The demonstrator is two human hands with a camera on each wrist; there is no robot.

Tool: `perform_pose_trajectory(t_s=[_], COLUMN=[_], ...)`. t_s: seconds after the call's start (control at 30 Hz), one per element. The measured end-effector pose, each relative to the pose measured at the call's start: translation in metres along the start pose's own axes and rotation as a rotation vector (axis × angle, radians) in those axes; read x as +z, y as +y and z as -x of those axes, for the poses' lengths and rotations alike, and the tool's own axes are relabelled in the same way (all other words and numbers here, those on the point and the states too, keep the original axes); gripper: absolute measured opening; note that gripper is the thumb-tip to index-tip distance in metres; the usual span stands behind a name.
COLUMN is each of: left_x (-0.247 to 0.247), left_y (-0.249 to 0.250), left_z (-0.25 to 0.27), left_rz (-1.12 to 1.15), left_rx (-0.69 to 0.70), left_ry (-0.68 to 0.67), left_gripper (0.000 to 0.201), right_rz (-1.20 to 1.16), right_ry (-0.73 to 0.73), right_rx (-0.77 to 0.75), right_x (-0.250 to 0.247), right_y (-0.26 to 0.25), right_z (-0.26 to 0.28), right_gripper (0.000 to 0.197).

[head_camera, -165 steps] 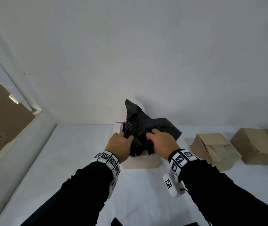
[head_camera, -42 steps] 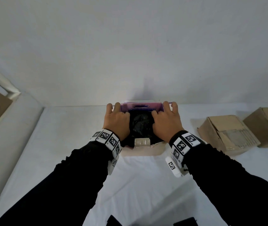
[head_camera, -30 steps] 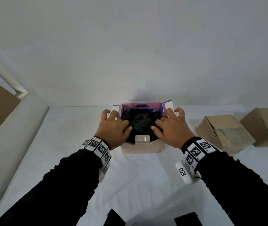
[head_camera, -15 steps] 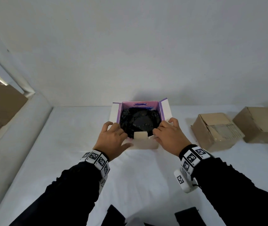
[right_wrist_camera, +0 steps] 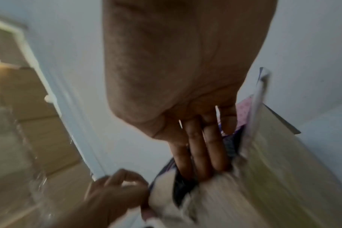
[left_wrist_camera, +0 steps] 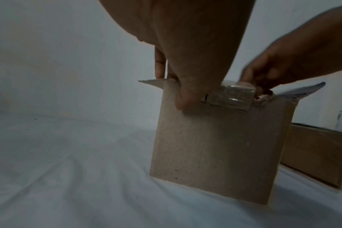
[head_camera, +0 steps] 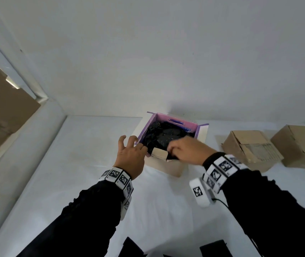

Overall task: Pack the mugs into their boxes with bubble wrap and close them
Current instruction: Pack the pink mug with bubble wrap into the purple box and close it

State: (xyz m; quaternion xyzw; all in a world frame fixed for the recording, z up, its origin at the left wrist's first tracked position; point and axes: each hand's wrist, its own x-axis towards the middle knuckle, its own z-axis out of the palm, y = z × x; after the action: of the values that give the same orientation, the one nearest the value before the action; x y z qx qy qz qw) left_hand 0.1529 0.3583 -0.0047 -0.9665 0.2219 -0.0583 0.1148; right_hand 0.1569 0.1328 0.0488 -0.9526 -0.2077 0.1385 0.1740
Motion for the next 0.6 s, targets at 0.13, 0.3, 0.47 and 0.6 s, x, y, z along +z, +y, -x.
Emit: perform_pose_trajectory(t_s=[0.13,0.3,0.47,0.6], left_x=[0.0,0.007,0.02,0.02], left_y=[0.005,0.001,0.0,0.002], left_z=[-0.004,-0.006,-0.007,-0.007], left_rz=[0.037,0.076,0.105,0.113], left_rx=[-0.038,-0.02,0.0,-0.007], left_ry=[-0.022,0.019,0.123,0.136], left_gripper=[0.023,0.025,0.029,0.028], right_rz=[0.104,0.278,0.189,0.246], right_ry=[0.026,-0.01,-0.057,-0.056], right_rx=[-0.016,-0.099,-0.048,-0.081], right_x=[-0.013,0.005,0.01,0.011], right_y=[0.005,0.0,0.006,0.009], right_z=[-0.043,-0.088,-0.103,-0.11], right_gripper=[0.04,0.047,0.053,0.05])
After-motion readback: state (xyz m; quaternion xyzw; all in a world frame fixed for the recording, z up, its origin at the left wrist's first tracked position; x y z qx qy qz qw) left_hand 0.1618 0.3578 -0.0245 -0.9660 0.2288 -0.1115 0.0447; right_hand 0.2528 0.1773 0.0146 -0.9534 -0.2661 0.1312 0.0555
